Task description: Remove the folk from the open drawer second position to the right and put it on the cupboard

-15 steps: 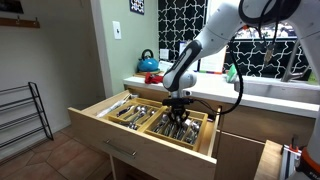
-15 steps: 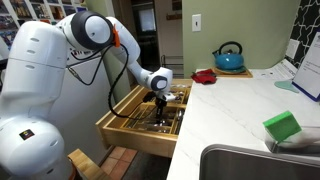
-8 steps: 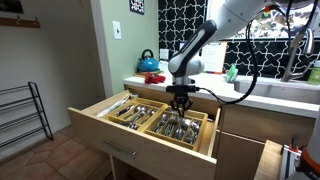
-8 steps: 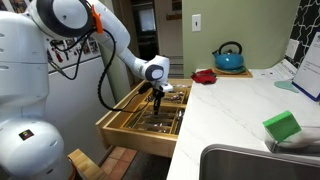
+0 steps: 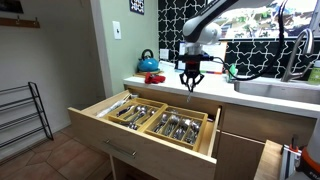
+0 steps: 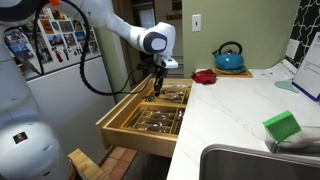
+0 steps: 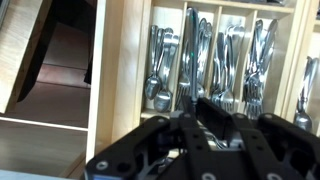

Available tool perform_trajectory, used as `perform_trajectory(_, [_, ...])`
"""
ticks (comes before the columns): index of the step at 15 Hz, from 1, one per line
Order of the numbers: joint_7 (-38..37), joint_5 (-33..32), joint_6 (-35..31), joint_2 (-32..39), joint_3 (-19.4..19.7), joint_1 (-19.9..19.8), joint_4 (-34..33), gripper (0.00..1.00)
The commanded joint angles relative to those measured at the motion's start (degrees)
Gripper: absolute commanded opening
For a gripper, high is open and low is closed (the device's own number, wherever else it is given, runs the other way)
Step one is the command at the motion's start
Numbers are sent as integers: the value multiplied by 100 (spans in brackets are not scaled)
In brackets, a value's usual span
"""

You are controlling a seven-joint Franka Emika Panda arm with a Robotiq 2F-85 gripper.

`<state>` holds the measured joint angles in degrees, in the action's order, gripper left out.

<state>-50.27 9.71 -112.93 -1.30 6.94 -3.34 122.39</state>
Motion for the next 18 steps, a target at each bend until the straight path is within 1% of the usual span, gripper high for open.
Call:
perform_trajectory(1, [-223,129,994,-489,73,-271,-339,4])
perform_trajectory(2, [-307,215,1056,-572,95,-339,-417,4])
perform_trajectory(3, [-147,45,799,-426,-4,-295,-319,15])
perform_trajectory(5, [-203,103,971,-572,34,-388,-437,15])
perform_trajectory(8, [-235,115,976,-573,31,-398,-435,15])
perform_trajectory(9, [-372,155,1009,-377,54,-423,-681,4])
perform_trajectory(10, [-427,352,1322,-35,139,-472,-1171,4])
perform_trajectory(12, [-510,672,1768,441,280,-583,-1922,4])
perform_trajectory(14, [-636,1055,2244,905,417,-721,-2568,4])
perform_trajectory(16, [-748,1278,2773,1467,511,-849,-3257,4])
perform_trajectory(18, [-1019,1517,2974,2065,569,-978,-3920,4])
